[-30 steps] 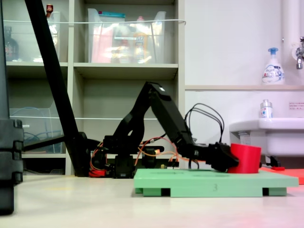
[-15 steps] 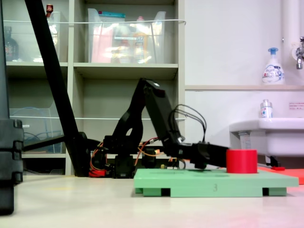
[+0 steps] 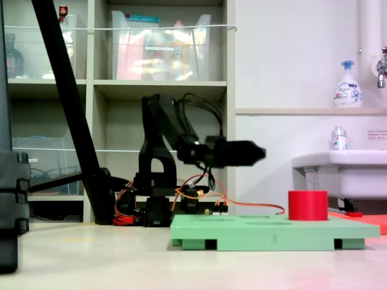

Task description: Put the cylinder block into the corresponding hole

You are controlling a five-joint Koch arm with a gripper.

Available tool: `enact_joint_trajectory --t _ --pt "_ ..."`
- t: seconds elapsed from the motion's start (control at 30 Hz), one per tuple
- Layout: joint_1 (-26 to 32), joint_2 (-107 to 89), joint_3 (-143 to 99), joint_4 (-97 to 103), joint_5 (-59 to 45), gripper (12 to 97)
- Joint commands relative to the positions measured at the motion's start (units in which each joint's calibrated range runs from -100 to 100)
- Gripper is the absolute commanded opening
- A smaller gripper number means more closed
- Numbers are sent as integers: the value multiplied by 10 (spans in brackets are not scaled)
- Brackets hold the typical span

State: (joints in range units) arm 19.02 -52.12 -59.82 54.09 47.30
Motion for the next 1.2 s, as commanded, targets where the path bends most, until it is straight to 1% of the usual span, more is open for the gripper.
enact_joint_trajectory --t 0.0,0.07,0.17,0.27,0.33,0.43,0.57,0.67,0.73,0.83,0.87,1.0,1.17 --pt "-21 -81 -9 5 -22 637" --pt "-38 -138 -32 4 -39 589" --pt "-65 -219 -55 -8 -53 555" --pt "-94 -343 -57 -110 -82 493" --pt "-110 -408 -57 -193 -110 470" --pt "-132 -475 -59 -279 -148 468" --pt "-161 -479 -84 -386 -205 470" --pt "-173 -479 -84 -430 -232 511" --pt "-183 -479 -85 -501 -261 514" --pt "-189 -479 -81 -575 -369 511" --pt "-190 -479 -85 -592 -385 511" --pt "-203 -479 -131 -603 -455 503" --pt "-204 -479 -227 -596 -457 501"
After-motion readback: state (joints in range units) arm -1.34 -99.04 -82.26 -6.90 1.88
